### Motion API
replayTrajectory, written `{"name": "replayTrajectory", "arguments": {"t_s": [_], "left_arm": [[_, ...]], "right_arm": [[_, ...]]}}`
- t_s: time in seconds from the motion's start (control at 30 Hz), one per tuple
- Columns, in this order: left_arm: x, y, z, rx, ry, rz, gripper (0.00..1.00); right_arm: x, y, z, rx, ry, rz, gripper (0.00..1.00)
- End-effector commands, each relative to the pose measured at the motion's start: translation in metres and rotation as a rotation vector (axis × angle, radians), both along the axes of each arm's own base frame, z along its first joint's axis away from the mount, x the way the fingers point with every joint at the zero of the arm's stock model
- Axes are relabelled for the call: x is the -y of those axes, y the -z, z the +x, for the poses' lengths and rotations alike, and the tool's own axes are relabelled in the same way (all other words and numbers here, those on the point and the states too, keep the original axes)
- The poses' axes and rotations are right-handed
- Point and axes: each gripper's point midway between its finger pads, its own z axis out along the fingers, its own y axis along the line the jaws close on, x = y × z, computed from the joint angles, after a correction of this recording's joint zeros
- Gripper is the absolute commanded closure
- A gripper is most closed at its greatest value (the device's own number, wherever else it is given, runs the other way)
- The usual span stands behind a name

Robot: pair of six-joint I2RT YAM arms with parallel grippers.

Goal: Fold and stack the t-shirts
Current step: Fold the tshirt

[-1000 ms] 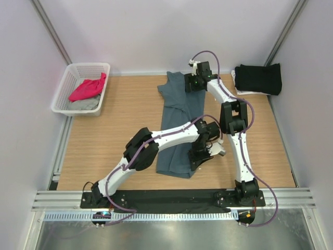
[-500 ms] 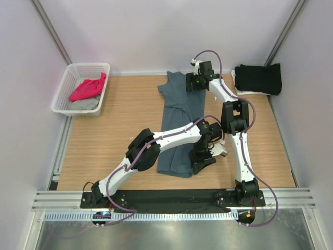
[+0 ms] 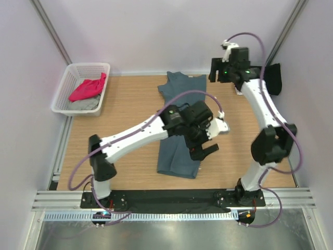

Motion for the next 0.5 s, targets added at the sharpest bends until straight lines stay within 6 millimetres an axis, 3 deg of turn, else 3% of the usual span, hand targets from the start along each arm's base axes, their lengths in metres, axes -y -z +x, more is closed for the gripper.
{"name": "replayTrajectory", "arguments": {"t_s": [0.0, 0.07, 0.1, 0.17, 0.2, 0.27, 0.33, 0.47], "left_arm": [[-0.022, -0.02, 0.046, 0.086, -0.302, -0.056, 0.0], [-0.045, -0.027, 0.068, 0.12, -0.422, -0.071, 0.0], [-0.053, -0.026, 0.081, 0.121, -0.5, -0.076, 0.0], [-0.078, -0.021, 0.107, 0.035, -0.713, -0.09, 0.01], [-0.092, -0.021, 0.121, -0.034, -0.785, -0.117, 0.05], [-0.105, -0.016, 0.124, -0.181, -0.938, -0.155, 0.09], [-0.116, -0.01, 0.127, -0.264, -1.002, -0.164, 0.11], [-0.142, 0.035, 0.106, -0.4, -1.096, -0.055, 0.14]], "right_arm": [[-0.003, -0.004, -0.065, -0.142, 0.05, 0.179, 0.27], [-0.012, -0.011, -0.098, -0.192, 0.027, 0.313, 0.28], [-0.016, 0.015, -0.117, -0.283, 0.047, 0.37, 0.28], [-0.03, 0.012, -0.145, -0.353, 0.078, 0.542, 0.3], [-0.036, 0.043, -0.167, -0.46, 0.111, 0.593, 0.3], [-0.047, 0.047, -0.189, -0.51, 0.125, 0.685, 0.3], [-0.054, 0.071, -0.215, -0.589, 0.121, 0.695, 0.3], [-0.059, 0.105, -0.264, -0.757, 0.145, 0.735, 0.3]]}}
